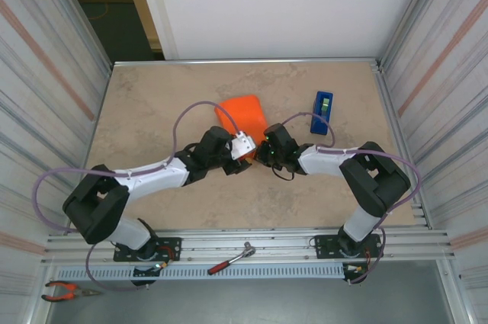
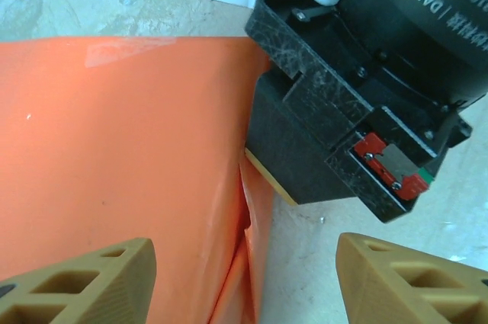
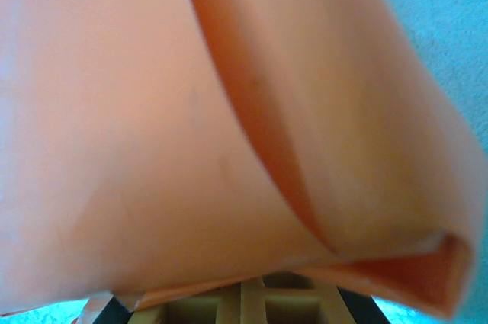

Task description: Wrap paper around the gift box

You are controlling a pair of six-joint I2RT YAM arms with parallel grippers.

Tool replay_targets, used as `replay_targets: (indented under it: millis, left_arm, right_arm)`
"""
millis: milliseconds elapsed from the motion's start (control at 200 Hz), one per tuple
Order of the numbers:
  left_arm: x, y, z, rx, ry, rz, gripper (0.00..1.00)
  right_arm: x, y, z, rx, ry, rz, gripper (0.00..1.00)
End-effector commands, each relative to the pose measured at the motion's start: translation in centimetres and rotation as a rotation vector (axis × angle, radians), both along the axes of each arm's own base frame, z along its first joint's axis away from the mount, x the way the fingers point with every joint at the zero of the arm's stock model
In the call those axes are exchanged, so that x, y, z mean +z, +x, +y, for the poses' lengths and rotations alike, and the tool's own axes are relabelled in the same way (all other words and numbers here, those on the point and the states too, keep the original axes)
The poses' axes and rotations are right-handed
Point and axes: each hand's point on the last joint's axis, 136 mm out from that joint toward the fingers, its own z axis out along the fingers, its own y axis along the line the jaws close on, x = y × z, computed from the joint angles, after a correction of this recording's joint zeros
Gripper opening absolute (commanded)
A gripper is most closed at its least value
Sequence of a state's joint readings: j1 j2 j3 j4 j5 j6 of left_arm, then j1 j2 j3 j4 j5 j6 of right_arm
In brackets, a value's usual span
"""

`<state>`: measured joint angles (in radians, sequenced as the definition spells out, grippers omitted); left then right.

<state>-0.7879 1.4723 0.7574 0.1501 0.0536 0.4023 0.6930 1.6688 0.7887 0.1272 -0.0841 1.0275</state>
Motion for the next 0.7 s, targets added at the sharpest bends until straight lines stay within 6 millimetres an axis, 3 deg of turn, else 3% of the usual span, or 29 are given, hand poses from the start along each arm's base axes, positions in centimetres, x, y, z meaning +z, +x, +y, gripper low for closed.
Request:
replay_targets:
  millis: [0, 521, 696]
  left_arm:
    - [-0.6, 0.7, -0.3, -0.037, 0.047, -0.093, 0.64]
    - [-3.0, 3.6, 0.0, 0.030, 0.129, -0.161, 0.65]
    - [-3.7, 4.0, 0.6, 0.051, 0.161, -0.161, 0.61]
  right_arm:
    - [0.6, 0.8, 0.6, 0.022, 0.005, -0.022, 0.00]
    - [0.7, 0.7, 0.2, 0.018, 0.003, -0.020, 0.00]
    - [0.8, 0.7, 0.1, 0.015, 0.005, -0.022, 0.00]
